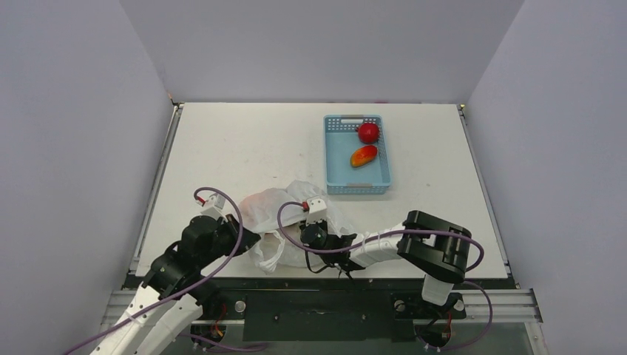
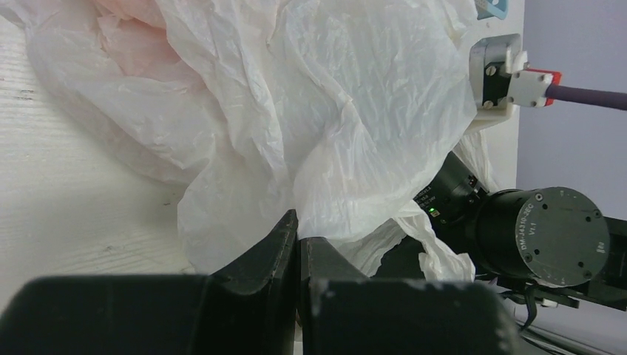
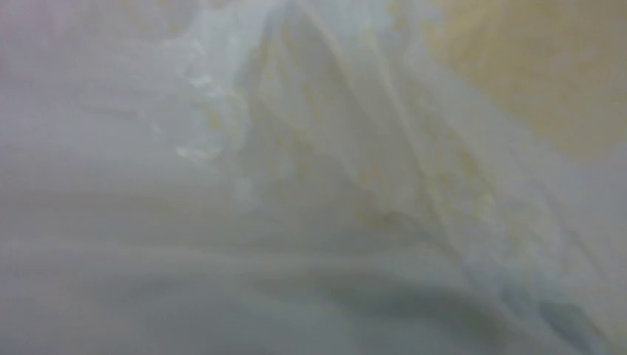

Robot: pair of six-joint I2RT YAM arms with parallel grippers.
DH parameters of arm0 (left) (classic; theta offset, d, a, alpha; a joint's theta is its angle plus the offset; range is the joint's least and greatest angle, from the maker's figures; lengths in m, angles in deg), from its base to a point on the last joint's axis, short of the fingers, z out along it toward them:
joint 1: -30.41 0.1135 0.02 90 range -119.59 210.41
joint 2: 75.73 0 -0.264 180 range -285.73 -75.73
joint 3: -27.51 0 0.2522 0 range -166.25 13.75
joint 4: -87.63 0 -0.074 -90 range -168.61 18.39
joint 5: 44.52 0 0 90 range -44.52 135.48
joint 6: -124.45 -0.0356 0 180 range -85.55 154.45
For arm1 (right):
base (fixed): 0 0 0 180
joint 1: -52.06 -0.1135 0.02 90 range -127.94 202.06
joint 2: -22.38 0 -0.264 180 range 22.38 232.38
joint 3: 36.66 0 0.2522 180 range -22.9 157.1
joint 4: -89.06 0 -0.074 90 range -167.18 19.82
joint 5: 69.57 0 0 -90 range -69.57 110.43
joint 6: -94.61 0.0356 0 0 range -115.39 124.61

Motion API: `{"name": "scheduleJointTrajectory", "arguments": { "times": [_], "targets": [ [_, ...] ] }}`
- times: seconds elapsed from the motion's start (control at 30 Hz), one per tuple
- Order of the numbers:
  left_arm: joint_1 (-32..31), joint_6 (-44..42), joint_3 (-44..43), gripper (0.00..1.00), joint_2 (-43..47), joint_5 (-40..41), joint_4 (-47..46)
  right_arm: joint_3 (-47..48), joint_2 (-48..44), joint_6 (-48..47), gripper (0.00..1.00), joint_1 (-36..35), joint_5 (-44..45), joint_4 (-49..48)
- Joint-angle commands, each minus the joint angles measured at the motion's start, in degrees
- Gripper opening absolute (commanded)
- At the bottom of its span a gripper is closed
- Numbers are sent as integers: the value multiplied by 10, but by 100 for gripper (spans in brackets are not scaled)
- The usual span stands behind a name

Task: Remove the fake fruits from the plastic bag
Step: Take out the fake fruit from the plastic bag.

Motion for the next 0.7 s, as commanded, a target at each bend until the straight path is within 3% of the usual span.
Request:
{"name": "scheduleJointTrajectory", "arguments": {
  "times": [0.0,0.13,0.23,0.33,0.43,0.67],
  "targets": [
    [3,-25,-50,0,-46,16,-33,71,-3,-29,11,23,-8,35],
    [3,-111,-124,0,-119,51,0,128,7,-68,16,35,-53,44],
    [5,-160,-159,0,-163,31,13,154,4,-85,22,44,-76,48],
    [6,-176,-157,0,-191,15,12,166,6,-94,39,51,-92,48],
    [6,-188,-153,0,-191,-2,6,175,24,-97,57,62,-112,39],
    [-3,-185,-130,0,-155,5,-15,209,79,-116,69,67,-117,29]
  ]
}}
